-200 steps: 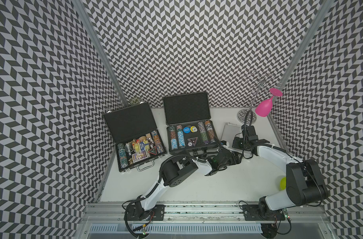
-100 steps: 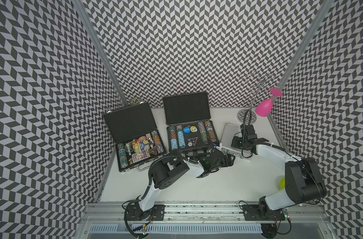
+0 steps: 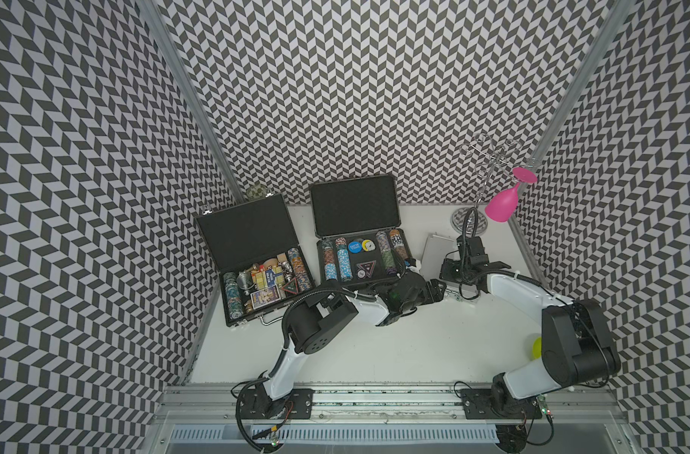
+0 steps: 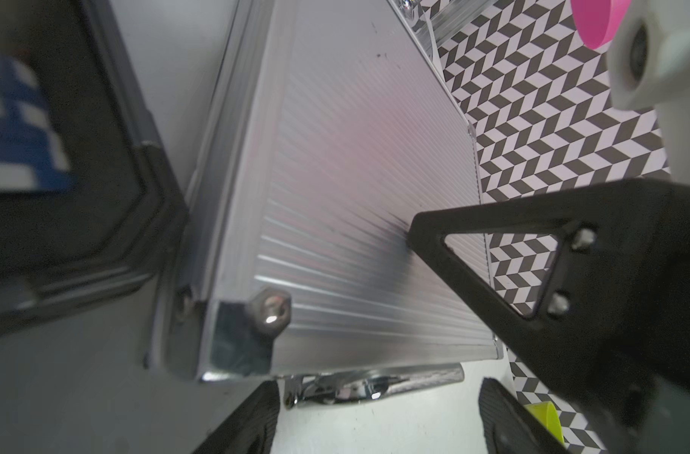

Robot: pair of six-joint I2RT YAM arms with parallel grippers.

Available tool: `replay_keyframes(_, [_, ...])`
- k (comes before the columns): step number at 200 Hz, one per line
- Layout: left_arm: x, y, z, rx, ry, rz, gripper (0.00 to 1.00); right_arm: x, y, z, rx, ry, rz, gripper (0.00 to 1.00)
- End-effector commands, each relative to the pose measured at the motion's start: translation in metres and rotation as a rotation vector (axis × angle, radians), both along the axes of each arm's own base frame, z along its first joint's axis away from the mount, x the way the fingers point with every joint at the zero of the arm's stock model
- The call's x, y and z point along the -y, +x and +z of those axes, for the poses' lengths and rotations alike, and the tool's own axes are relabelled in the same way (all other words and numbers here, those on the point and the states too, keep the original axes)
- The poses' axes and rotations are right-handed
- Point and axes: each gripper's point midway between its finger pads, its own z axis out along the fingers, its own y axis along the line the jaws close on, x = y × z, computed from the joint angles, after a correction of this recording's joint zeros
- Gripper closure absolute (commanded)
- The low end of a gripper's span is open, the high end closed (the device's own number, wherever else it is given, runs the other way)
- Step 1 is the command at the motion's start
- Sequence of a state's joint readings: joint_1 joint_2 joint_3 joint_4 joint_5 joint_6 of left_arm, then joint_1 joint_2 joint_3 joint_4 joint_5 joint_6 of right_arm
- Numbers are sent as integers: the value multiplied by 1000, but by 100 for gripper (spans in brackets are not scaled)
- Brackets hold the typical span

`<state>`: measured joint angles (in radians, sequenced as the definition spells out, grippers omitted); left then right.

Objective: Close the poker set cases
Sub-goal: Fasten the fastener on the poker set case.

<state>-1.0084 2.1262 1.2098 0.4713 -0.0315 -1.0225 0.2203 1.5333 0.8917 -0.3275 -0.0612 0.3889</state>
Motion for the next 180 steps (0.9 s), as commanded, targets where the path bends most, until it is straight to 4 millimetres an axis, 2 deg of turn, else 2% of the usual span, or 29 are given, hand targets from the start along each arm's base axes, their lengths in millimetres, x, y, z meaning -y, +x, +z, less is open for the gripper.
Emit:
replay_keyframes(1, [0, -1, -27, -69, 78, 8, 20, 11, -90, -71, -414, -69, 25, 100])
replay_keyframes(64, [-13, -4, -39, -92, 177, 17, 27, 11, -87, -68, -405, -72, 29, 100])
replay_keyframes(121, [-8, -14, -40, -180, 185, -38, 31, 11, -88, -68, -405, -75, 31, 100])
replay_keyframes(152, [-19, -17, -52, -260, 217, -21, 31, 11, -87, -67, -400, -70, 27, 100])
replay_keyframes(180, [-29, -18, -55, -305, 208, 14, 32, 10, -87, -67, -399, -64, 22, 100])
